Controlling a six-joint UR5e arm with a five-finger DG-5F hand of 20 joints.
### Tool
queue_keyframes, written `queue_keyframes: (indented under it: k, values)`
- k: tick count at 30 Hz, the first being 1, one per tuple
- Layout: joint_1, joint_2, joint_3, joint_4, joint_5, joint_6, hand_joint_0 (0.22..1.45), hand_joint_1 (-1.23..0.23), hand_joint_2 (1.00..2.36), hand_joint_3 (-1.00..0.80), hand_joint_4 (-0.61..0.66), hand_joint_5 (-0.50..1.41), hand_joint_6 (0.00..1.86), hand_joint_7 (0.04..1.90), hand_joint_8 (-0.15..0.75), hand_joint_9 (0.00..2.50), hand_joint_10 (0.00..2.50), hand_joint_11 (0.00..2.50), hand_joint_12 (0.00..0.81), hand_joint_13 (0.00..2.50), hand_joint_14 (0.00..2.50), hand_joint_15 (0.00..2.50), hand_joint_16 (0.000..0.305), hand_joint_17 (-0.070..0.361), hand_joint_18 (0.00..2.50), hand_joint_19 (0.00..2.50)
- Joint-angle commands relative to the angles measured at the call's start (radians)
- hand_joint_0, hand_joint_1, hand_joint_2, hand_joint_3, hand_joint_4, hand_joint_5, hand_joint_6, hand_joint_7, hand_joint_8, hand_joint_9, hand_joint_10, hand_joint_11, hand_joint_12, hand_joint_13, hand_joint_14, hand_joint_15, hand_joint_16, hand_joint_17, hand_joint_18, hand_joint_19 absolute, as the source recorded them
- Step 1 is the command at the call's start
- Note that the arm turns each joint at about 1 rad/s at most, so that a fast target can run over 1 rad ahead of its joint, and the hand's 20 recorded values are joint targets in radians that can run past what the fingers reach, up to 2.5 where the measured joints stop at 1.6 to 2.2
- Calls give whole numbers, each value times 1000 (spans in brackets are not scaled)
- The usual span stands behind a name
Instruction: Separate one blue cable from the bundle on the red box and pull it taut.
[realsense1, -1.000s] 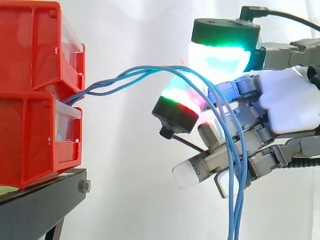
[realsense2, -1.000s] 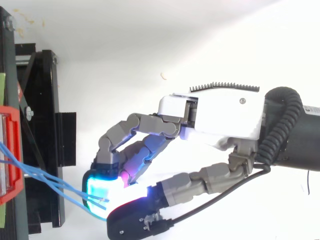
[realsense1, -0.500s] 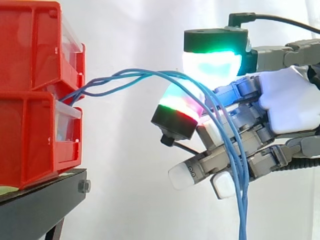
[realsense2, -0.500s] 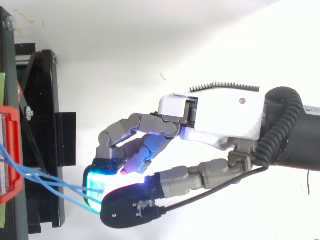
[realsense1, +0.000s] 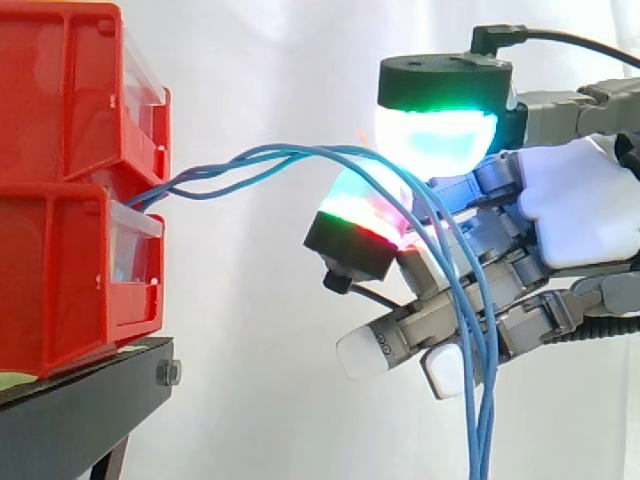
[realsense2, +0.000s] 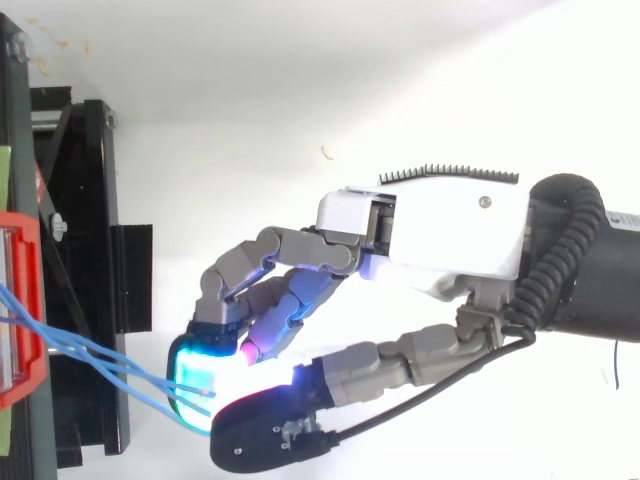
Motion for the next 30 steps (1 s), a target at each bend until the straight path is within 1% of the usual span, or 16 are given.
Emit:
queue_keyframes:
  k: [1,8,15,16,17,20,21,26,27,30]
  values:
    - [0,1,0,0,0,0,602,-806,1010,-45,149,-175,850,898,342,916,15,699,432,584,7,260,63,142,627,522]
    - [0,1,0,0,0,0,580,-766,1004,-23,130,-159,837,968,348,955,11,655,447,597,6,258,68,152,643,516]
    - [0,-1,0,0,0,0,580,-754,1012,4,113,-151,836,977,357,971,13,646,457,607,6,255,69,156,640,512]
    - [0,1,0,0,0,0,579,-751,1018,13,106,-151,838,978,358,974,12,639,458,608,6,255,69,156,646,511]
    - [0,1,0,0,0,0,570,-744,1064,13,99,-149,840,981,358,987,10,653,459,609,6,257,70,157,648,510]
    - [0,1,0,0,0,0,561,-740,1097,31,91,-147,843,992,362,996,10,652,461,611,6,253,70,158,653,499]
    - [0,1,0,0,0,0,559,-743,1117,31,87,-145,845,982,361,998,12,647,462,612,6,247,70,158,653,508]
    - [0,-1,0,0,0,0,573,-777,1095,107,26,-139,856,1005,354,1007,10,667,459,612,6,248,69,156,669,489]
    - [0,-1,0,0,0,0,570,-784,1111,110,12,-138,858,1001,354,1008,11,669,459,614,6,242,69,156,671,488]
    - [0,-1,0,0,0,0,577,-792,1099,121,-6,-138,859,1003,346,1012,13,664,455,615,6,243,69,155,673,488]
